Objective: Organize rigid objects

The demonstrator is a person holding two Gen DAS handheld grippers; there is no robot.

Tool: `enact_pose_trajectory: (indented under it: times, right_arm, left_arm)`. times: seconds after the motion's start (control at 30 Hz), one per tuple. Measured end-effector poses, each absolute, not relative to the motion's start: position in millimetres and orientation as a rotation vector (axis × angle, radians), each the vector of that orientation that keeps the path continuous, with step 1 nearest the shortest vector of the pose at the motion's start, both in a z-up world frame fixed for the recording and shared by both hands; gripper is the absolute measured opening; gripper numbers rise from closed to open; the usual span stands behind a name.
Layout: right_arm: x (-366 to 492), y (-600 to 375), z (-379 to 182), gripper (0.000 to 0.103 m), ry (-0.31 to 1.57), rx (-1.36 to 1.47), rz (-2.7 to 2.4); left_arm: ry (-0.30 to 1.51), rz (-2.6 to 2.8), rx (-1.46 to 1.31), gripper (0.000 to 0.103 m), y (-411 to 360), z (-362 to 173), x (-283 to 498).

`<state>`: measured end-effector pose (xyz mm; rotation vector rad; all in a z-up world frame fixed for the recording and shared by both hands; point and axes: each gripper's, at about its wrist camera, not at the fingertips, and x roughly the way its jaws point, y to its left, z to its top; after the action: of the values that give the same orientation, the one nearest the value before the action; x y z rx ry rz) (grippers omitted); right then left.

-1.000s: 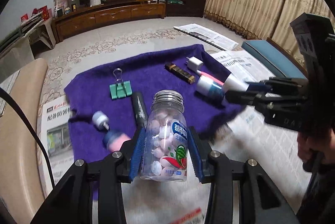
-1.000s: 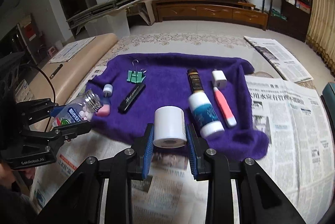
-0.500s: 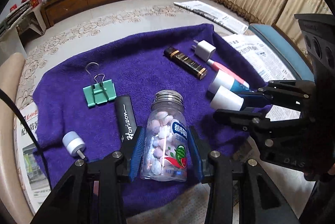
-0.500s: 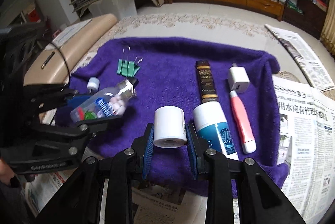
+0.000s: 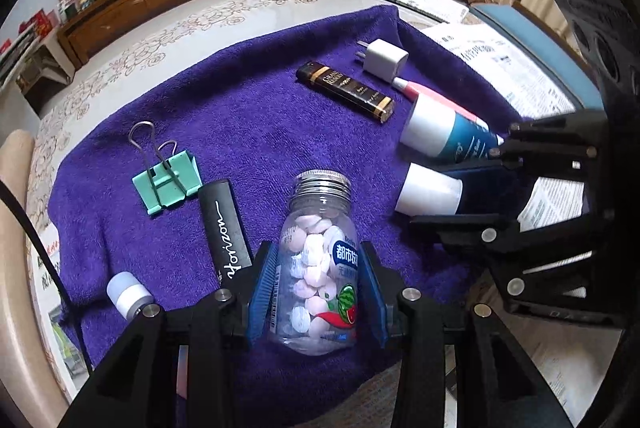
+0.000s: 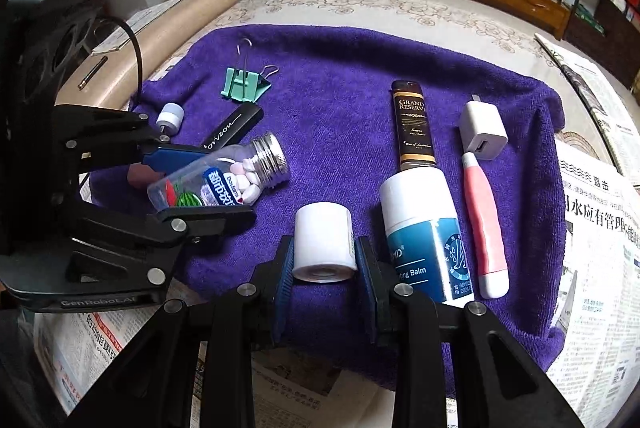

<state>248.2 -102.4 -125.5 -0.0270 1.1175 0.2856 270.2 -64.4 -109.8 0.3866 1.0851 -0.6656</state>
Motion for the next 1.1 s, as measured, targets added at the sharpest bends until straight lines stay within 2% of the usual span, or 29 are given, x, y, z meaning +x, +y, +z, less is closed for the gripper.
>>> enact_pose_trajectory:
  times: [0.17, 0.33, 0.5, 0.57, 0.63, 0.73, 0.77, 0.9, 0.97, 1.0, 1.1]
  right_arm:
    - [250, -102, -126, 0.03, 1.134, -0.068, 0.333]
    - [249, -101, -125, 0.031, 1.137, -0.088, 0.359]
    - [249, -106, -122, 0.031, 1.166, -0.055, 0.368]
    - [245, -111, -117, 0.031, 1.163, -0.053, 0.37]
    - [238, -115, -109, 0.032, 1.154, -0.049, 0.368]
    - [223, -118, -97, 0.032, 1.128, -0.046, 0.354]
    - [218, -119, -93, 0.033, 1.118, -0.049, 0.346]
    - [192, -123, -78, 0.054, 1.096, -0.02, 0.338]
    - [178, -124, -71, 0.056, 1.083, -0.018, 0.322]
    - [171, -123, -68, 0.062, 1.078, -0.016, 0.312]
    - [150, -126, -58, 0.079, 1.056, 0.01, 0.279]
  left_arm:
    - [1.087, -0.666, 0.407, 0.04, -65, -110, 269]
    - [1.103, -0.644, 0.414, 0.047, -64, -109, 269]
    - [1.087, -0.627, 0.397, 0.047, -56, -103, 266]
    - [1.07, -0.617, 0.373, 0.052, -51, -97, 262]
    - [1.044, -0.604, 0.361, 0.07, -46, -89, 257]
    - [1.025, -0.599, 0.361, 0.075, -41, -80, 247]
    - [1.021, -0.594, 0.355, 0.075, -39, -77, 243]
    - [1.02, -0.584, 0.314, 0.089, -32, -65, 227]
    - [1.012, -0.566, 0.308, 0.099, -28, -58, 215]
    - [0.995, -0.546, 0.306, 0.103, -26, -54, 208]
    - [0.944, -0.49, 0.294, 0.103, -22, -41, 190]
